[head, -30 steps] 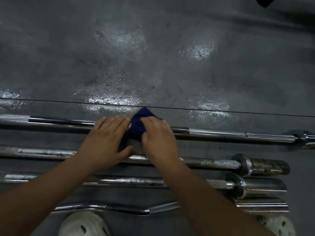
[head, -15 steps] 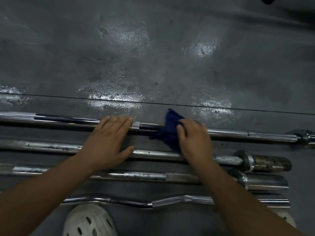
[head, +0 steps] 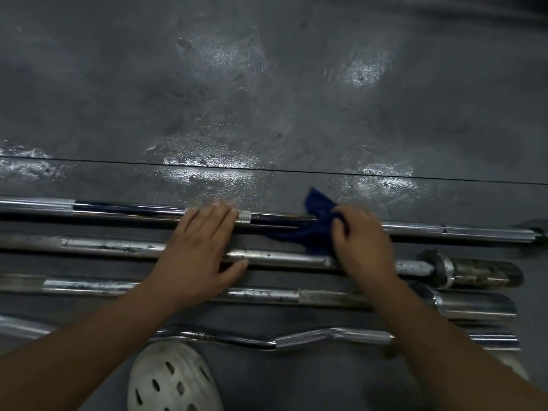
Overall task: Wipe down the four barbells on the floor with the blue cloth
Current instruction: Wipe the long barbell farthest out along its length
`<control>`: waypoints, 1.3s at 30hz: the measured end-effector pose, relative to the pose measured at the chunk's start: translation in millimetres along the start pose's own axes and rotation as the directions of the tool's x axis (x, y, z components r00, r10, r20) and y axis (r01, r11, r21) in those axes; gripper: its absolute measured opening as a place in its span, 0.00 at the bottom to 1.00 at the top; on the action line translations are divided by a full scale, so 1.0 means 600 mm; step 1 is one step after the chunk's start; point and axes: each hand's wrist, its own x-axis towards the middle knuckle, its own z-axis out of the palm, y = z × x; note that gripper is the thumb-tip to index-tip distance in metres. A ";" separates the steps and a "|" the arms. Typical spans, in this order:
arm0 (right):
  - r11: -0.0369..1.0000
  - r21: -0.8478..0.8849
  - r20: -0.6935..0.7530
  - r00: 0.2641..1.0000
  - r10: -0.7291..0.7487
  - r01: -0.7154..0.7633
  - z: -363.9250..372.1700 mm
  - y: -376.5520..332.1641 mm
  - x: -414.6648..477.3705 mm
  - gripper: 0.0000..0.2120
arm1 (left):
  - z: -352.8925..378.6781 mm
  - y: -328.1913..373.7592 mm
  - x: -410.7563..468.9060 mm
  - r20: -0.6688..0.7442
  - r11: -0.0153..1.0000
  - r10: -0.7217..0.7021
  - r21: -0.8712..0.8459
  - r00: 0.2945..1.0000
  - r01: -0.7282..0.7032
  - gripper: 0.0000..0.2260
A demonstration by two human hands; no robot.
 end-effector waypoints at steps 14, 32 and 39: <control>0.992 0.006 -0.022 0.992 -0.122 0.122 0.029 -0.064 -0.019 0.12 | 0.008 -0.019 -0.007 0.000 0.998 0.046 0.054 0.999 -0.046 0.41; 0.990 0.044 -0.127 0.982 0.140 -0.135 0.040 -0.077 0.007 0.12 | 0.016 -0.020 0.000 0.012 0.998 0.038 0.040 0.999 -0.038 0.45; 0.951 -0.043 0.026 0.951 -0.307 0.308 0.070 -0.134 0.005 0.20 | 0.013 -0.028 0.026 -0.024 0.999 0.024 0.033 0.999 -0.023 0.45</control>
